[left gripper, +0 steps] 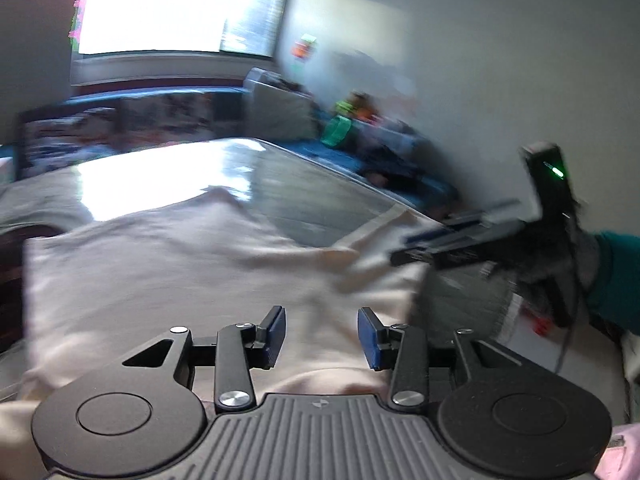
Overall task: Fold clothes
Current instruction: 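Move both grippers back over the flattened sweatshirt, grippers open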
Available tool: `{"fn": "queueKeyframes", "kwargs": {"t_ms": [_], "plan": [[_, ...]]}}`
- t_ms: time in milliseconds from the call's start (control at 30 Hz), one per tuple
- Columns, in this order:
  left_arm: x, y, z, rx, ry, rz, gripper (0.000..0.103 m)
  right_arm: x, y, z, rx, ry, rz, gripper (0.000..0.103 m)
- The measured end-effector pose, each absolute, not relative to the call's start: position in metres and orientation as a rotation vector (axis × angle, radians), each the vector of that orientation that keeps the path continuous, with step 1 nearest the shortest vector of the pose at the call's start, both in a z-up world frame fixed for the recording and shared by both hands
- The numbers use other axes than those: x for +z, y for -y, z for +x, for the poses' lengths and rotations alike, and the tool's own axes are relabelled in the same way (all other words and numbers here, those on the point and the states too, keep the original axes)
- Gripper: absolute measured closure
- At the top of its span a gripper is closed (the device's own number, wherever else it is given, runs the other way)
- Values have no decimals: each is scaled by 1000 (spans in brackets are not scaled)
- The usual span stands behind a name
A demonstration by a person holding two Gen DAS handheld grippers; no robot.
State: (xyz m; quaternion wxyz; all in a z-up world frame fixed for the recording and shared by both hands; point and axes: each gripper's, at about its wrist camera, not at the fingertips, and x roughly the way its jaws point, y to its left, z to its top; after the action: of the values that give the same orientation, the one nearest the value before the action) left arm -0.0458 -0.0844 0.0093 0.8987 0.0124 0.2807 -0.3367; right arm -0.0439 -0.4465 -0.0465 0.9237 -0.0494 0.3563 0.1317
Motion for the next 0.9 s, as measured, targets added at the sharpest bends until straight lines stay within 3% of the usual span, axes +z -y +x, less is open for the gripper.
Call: {"fn": "queueKeyframes", "kwargs": {"t_ms": [600, 633, 700, 767, 900], "plan": [[-6, -47, -4, -54, -584, 190, 61, -53, 424, -32, 293, -757, -97, 59], [-8, -53, -1, -24, -588, 204, 64, -53, 424, -32, 292, -757, -97, 58], [-16, -65, 1, -6, -601, 202, 82, -52, 423, -31, 290, -757, -98, 57], [-15, -74, -3, -4, -596, 166, 88, -51, 422, -31, 289, -757, -102, 57], [-6, -101, -18, 29, -547, 46, 89, -50, 421, -29, 284, -757, -109, 57]]}}
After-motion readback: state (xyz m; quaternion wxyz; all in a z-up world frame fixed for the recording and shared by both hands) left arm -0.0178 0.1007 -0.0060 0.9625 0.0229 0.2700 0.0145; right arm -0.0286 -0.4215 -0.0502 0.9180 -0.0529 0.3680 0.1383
